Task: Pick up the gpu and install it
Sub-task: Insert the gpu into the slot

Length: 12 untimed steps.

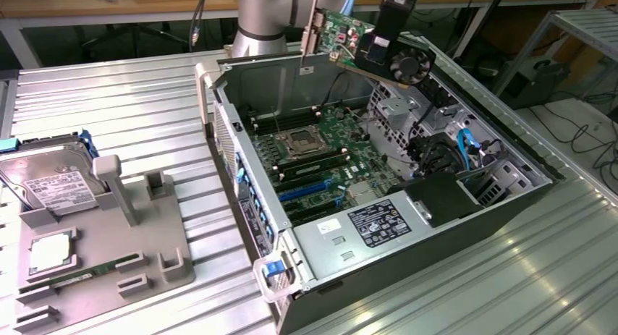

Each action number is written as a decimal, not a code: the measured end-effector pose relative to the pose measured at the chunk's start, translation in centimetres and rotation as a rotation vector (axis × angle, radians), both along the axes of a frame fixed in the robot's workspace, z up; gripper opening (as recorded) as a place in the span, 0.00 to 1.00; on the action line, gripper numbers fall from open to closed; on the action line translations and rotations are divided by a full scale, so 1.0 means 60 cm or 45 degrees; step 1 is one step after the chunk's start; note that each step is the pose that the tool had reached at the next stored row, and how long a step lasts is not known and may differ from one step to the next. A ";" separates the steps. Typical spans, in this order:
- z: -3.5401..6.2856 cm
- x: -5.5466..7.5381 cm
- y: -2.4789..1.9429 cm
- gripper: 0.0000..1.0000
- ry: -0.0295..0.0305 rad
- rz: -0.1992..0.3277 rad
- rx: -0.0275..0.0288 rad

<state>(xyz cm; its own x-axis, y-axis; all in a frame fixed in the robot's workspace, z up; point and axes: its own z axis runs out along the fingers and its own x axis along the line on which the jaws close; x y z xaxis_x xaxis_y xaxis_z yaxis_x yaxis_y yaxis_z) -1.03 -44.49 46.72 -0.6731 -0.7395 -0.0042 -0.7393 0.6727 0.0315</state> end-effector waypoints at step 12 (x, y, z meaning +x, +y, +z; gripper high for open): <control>0.000 0.000 -0.0001 0.27 0.0000 0.083 0.0000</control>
<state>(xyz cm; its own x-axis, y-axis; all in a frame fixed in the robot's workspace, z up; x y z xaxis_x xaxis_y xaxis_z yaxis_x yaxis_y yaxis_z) -1.04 -44.50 46.72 -0.6235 -0.7818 -0.0041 -0.7815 0.6231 0.0315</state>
